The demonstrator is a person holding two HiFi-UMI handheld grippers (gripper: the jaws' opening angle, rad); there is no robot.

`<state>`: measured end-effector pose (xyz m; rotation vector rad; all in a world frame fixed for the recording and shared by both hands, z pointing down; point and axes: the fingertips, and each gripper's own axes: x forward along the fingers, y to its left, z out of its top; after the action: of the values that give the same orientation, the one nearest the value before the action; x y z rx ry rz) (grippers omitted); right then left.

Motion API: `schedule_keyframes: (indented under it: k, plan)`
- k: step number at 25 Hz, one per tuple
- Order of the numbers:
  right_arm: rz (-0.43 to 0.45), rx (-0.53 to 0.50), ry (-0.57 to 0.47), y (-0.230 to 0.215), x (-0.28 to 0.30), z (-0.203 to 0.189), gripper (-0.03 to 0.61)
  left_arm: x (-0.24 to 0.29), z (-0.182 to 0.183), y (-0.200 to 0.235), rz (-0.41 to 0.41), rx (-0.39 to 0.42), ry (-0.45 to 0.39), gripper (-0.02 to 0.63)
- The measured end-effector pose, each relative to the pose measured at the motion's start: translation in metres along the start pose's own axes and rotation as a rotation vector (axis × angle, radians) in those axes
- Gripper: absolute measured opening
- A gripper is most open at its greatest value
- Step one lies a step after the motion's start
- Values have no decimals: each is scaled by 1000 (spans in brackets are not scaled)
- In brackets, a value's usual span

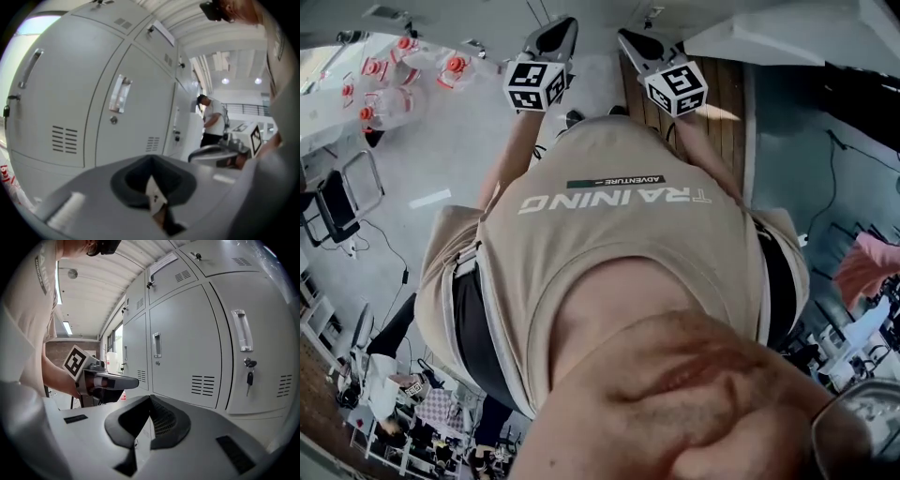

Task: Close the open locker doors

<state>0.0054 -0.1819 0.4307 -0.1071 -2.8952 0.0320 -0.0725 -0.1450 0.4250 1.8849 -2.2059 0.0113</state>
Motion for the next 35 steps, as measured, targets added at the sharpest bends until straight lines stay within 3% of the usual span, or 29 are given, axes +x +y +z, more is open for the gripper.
schedule_keyframes:
  k: [10, 13, 24, 31, 35]
  plan:
    - [-19, -45, -119, -25, -20, 64, 14, -1, 57, -17, 39, 86, -102, 0]
    - [-30, -45, -136, -28, -24, 72, 14, -8, 68, -20, 43, 53, -133, 0]
    - [-28, -8, -124, -20, -24, 52, 14, -21, 45, -9, 79, 46, -97, 0]
    - [-120, -15, -137, -27, -32, 51, 14, -18, 43, -6, 77, 38, -109, 0]
    - [-128, 10, -151, -28, -38, 44, 14, -18, 38, -8, 83, 23, -108, 0]
